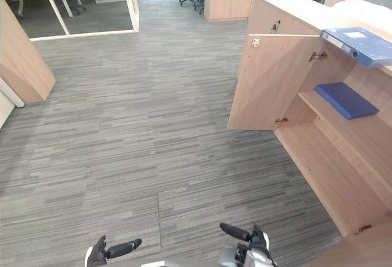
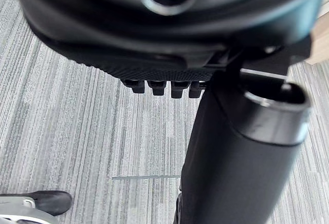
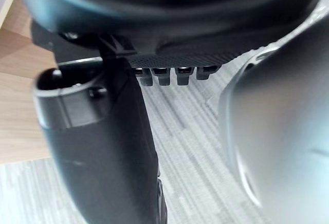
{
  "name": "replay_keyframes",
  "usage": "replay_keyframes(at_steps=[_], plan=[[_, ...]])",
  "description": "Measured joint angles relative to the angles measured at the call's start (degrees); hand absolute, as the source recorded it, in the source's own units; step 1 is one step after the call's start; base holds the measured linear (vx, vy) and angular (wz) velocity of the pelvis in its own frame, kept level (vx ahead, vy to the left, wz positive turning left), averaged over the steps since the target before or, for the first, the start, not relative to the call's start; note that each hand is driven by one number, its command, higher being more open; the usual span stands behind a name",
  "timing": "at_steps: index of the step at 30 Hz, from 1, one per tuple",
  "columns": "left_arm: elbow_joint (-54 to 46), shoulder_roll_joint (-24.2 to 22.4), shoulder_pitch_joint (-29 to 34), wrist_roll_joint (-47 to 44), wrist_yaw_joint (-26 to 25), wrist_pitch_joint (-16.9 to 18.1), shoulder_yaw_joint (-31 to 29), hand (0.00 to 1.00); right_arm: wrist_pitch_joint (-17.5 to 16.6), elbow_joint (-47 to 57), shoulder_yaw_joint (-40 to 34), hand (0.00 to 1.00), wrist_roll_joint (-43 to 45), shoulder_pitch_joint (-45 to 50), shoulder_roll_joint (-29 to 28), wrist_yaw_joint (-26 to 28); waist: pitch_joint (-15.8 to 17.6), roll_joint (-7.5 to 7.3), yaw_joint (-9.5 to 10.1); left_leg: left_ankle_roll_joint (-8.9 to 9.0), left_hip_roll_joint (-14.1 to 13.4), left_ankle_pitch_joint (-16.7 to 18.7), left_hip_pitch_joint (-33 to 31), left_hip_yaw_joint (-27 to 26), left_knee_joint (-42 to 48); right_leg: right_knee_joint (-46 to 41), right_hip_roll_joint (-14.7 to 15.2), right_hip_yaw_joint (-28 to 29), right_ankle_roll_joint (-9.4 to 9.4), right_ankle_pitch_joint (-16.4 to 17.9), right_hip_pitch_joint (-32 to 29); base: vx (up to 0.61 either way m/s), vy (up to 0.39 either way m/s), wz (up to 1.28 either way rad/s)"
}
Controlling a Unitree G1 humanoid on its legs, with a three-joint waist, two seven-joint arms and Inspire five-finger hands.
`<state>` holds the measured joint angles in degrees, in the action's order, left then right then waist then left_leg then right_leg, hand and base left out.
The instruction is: Walk over to the cabinet, pick up the folder, carry it to the office cabinet, place the folder inside the office cabinet, then close the office cabinet door
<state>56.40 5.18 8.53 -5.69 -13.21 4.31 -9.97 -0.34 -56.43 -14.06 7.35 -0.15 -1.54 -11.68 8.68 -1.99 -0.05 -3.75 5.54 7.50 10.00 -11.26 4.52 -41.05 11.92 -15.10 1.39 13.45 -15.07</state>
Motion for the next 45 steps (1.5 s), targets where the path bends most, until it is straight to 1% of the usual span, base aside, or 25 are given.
replay_keyframes(at_steps=[2, 4, 6, 8, 10, 12, 13, 14, 16, 17, 19, 21, 23, 24, 25, 28, 31, 33, 34, 36, 38, 41, 42, 43, 45], plan=[[0.1, -0.1, -0.4, 0.1, -0.3, 0.0, -0.3, 1.0, -0.6, 0.2, -0.6, 1.0, 1.8, -0.3, -0.9, -0.1, 0.5, -0.34, -0.33, 0.41, -0.5, 1.5, 3.0, 0.5, -2.3, 10.9, -1.4, -3.2, -0.71, -1.5, -0.1, 0.3, -0.082, 0.31], [0.2, -0.6, -0.3, 0.8, -0.4, -0.1, -1.2, 1.0, -0.8, 0.0, -2.3, 1.0, 1.8, -0.4, -1.2, -0.1, 0.9, -0.08, -0.17, 1.55, -2.2, 3.3, 5.5, 0.8, -3.3, 15.2, -1.4, -8.5, -3.43, -6.4, 1.4, 0.32, -0.133, 0.22], [1.5, -1.2, -0.1, 1.4, -0.2, -0.5, -2.4, 1.0, -0.8, -1.7, -4.9, 1.0, 1.7, -1.1, -1.3, 0.0, 0.4, 1.1, 0.0, 4.12, -5.9, 5.5, 7.9, -0.2, -3.8, 15.2, -2.3, -17.2, -6.44, -5.0, 4.1, 0.37, -0.193, -0.2], [1.9, -1.9, 0.0, 1.8, 0.8, -1.5, -5.0, 1.0, -0.3, -2.2, -5.1, 1.0, 1.6, -1.3, -1.6, 0.0, 0.3, 1.48, -0.02, 6.44, -9.2, 6.8, 7.6, -2.4, 1.0, 18.9, -7.1, -16.8, -6.77, -4.2, 6.8, 0.48, -0.287, -0.48], [1.5, -3.1, -0.1, 1.8, 1.5, -1.8, -8.6, 1.0, -0.2, -2.8, -7.8, 1.0, 1.7, -0.9, -1.4, 0.1, 0.1, 1.69, -0.08, 8.52, -13.3, 8.2, 3.1, -3.8, 18.6, 24.5, -10.9, -15.4, -7.51, -4.3, 12.5, 0.59, -0.344, -0.63], [0.6, -5.5, 0.2, 1.8, 1.4, -1.7, -13.1, 1.0, 0.1, -2.0, -7.1, 1.0, 1.7, 0.2, -0.8, -0.1, -0.5, 3.41, -0.39, 4.97, -15.9, 4.1, -1.9, -3.5, 34.2, 28.1, -14.8, -13.0, -7.54, -4.2, 15.9, 0.53, -0.232, -0.96], [0.1, -7.5, 1.2, 1.4, 1.0, -1.8, -16.0, 1.0, 0.0, -1.7, -7.2, 1.0, 1.6, 0.5, 0.2, 0.2, 0.0, 4.98, 0.59, 4.06, -19.4, -2.5, -7.0, -3.3, 48.3, 30.4, -17.3, -8.3, -8.16, -3.8, 19.1, 0.52, 0.0, -2.09], [0.0, -8.4, 1.9, -0.5, 0.6, -1.9, -16.3, 1.0, 0.3, -2.2, -7.8, 1.0, 1.4, 0.0, 0.7, 0.2, 0.9, 6.71, 2.3, 3.49, -21.4, 0.1, -12.5, -2.5, 61.7, 31.6, -19.4, -2.0, -9.04, -3.2, 22.5, 0.5, 0.07, -2.19], [-0.1, -8.1, 2.0, -1.8, 0.6, -1.9, -17.4, 1.0, 1.1, -4.2, -7.8, 1.0, 1.2, -0.7, 0.8, -0.1, 1.3, 5.58, 3.16, 3.74, -20.5, 3.7, -16.3, -1.4, 64.7, 32.7, -19.0, 2.0, -8.97, -3.1, 25.7, 0.41, 0.093, -1.58], [-1.7, -8.0, 2.2, -2.1, 0.7, -1.0, -17.4, 1.0, 1.6, -5.6, -7.9, 1.0, 1.1, -1.1, 0.7, -0.2, 1.9, 3.57, 3.65, 4.03, -18.3, 6.9, -20.2, 0.4, 60.4, 33.7, -17.4, 5.9, -8.2, -2.7, 28.7, 0.39, 0.086, -1.26], [-3.4, -8.0, 2.2, -1.9, 0.6, -0.7, -17.5, 1.0, 1.5, -6.2, -9.0, 1.0, 0.3, -1.1, 0.3, -0.2, 2.0, 2.66, 4.11, 5.46, -16.6, 9.0, -23.8, 3.9, 50.5, 33.8, -15.8, 10.0, -6.51, -1.8, 30.4, 0.4, 0.177, -1.42], [-3.3, -8.0, 1.9, -1.9, 0.4, -0.8, -17.5, 1.0, 1.5, -6.2, -9.0, 1.0, -0.5, -0.8, 0.3, -0.5, 2.2, 2.43, 4.13, 6.61, -13.5, 8.9, -25.2, 11.7, 36.8, 33.9, -13.8, 14.0, -4.37, -0.5, 31.6, 0.37, 0.271, -1.23], [-3.3, -8.4, 1.7, -1.8, -0.5, -0.6, -17.5, 1.0, 1.5, -5.3, -8.7, 1.0, -0.5, 0.1, 0.5, -0.7, 2.0, 2.72, 4.14, 8.39, -11.0, 6.3, -24.4, 21.7, 22.6, 33.8, -12.2, 16.9, -2.09, 1.0, 32.3, 0.36, 0.337, -0.84], [-3.2, -8.7, 1.8, -1.8, -0.9, -0.6, -17.5, 1.0, 1.4, -4.3, -7.8, 1.0, -0.5, 1.1, 0.7, -0.8, 1.5, 3.54, 4.37, 11.32, -10.8, -1.6, -23.4, 23.7, 19.2, 33.2, -11.3, 18.6, -0.48, 2.1, 32.6, 0.42, 0.412, -0.83], [-3.2, -7.9, 1.5, -1.7, -1.4, -0.5, -17.7, 1.0, 1.4, -4.2, -6.4, 1.0, -0.6, 1.4, 0.2, -0.8, 1.4, 1.99, 4.6, 12.1, -9.6, -2.2, -22.6, 22.4, 19.4, 32.4, -9.6, 19.2, 0.71, 2.2, 32.1, 0.41, 0.387, -0.77], [-2.2, -7.0, 1.2, -1.7, -2.0, 0.1, -18.2, 1.0, 1.5, -4.4, -5.0, 1.0, -0.6, 1.0, -2.0, -0.4, 0.0, -0.17, 5.28, 10.81, -9.5, 0.4, -22.2, 16.3, 23.5, 30.4, -6.8, 23.8, 1.46, 0.3, 30.0, 0.33, 0.339, -0.93], [-0.5, -6.8, 0.8, -1.5, -2.2, 0.1, -18.2, 1.0, 1.6, -4.5, -3.9, 1.0, -0.6, 0.8, -2.4, 1.1, -1.4, -0.06, 5.73, 9.44, -10.0, 1.4, -19.4, 10.9, 22.1, 29.5, -4.7, 28.3, 2.82, -2.4, 27.6, 0.16, 0.239, -1.3], [0.1, -7.1, 0.2, -1.6, -2.7, -0.2, -18.1, 1.0, 1.5, -3.7, -4.3, 1.0, -0.7, 0.8, -2.6, 1.1, -1.3, 0.83, 5.75, 8.69, -10.6, 1.9, -16.5, 6.9, 19.3, 24.4, -3.6, 28.5, 3.53, -2.8, 23.5, 0.08, 0.209, -1.62], [0.0, -7.5, 0.3, -1.7, -2.8, -0.3, -18.3, 1.0, 1.7, -2.7, -4.8, 1.0, -0.8, 0.8, -2.6, 1.1, -1.1, 1.23, 5.98, 8.51, -10.9, 2.0, -12.4, 1.9, 16.0, 16.8, -2.7, 28.2, 3.7, -2.7, 18.8, 0.01, 0.195, -1.83], [0.0, -7.2, 1.1, -1.6, -2.7, -0.3, -17.9, 1.0, 1.8, -2.7, -5.2, 1.0, -0.8, 0.8, -2.3, 1.1, -1.0, 1.06, 5.76, 8.11, -10.3, 1.8, -8.3, -2.5, 13.6, 10.8, -0.6, 24.8, 3.74, -2.6, 15.7, -0.03, 0.134, -1.48], [0.3, -6.6, 1.9, -1.5, -2.7, 0.2, -17.3, 1.0, 1.5, -3.5, -7.1, 1.0, -0.9, 1.4, -2.0, 1.1, -2.4, 0.38, 4.82, 7.75, -9.1, 1.6, -4.8, -5.4, 10.4, 11.2, 3.1, 13.9, 3.71, -2.6, 15.1, -0.03, 0.066, -1.06], [1.4, -5.8, 0.7, -1.5, -2.7, 0.5, -16.9, 1.0, 1.5, -6.1, -7.6, 1.0, -1.1, 0.6, -1.1, 1.2, -3.4, 0.04, 4.5, 8.1, -9.0, -0.2, -5.5, -6.2, 6.3, 21.0, 2.7, 7.1, 3.85, -2.7, 15.4, 0.0, -0.04, -0.8], [1.4, -5.3, 0.6, -1.5, -2.7, 0.6, -16.1, 1.0, 1.6, -6.7, -7.7, 1.0, -1.1, 0.4, -1.0, 1.2, -3.3, -0.25, 4.5, 8.32, -8.9, -0.6, -5.6, -6.2, 5.6, 23.1, 2.3, 6.6, 3.9, -2.7, 15.5, -0.02, -0.106, -0.71], [2.2, -4.6, 0.2, -1.5, -2.5, 0.6, -15.4, 1.0, 1.7, -7.7, -8.4, 1.0, -1.0, -0.3, -0.9, 1.3, -2.8, -0.37, 4.19, 8.81, -9.4, -1.5, -5.7, -5.6, 4.5, 26.2, 1.3, 6.5, 5.97, -3.8, 15.8, -0.02, -0.143, -0.45], [3.1, -4.5, -0.6, -1.5, -2.4, 0.6, -15.5, 1.0, 1.7, -8.6, -9.7, 1.0, -1.0, -0.3, -0.1, 1.3, -2.2, -0.39, 3.39, 9.0, -10.0, -3.3, -4.4, -3.6, 1.4, 27.0, -0.3, 6.5, 5.5, -4.7, 16.1, -0.02, -0.164, -0.17]])
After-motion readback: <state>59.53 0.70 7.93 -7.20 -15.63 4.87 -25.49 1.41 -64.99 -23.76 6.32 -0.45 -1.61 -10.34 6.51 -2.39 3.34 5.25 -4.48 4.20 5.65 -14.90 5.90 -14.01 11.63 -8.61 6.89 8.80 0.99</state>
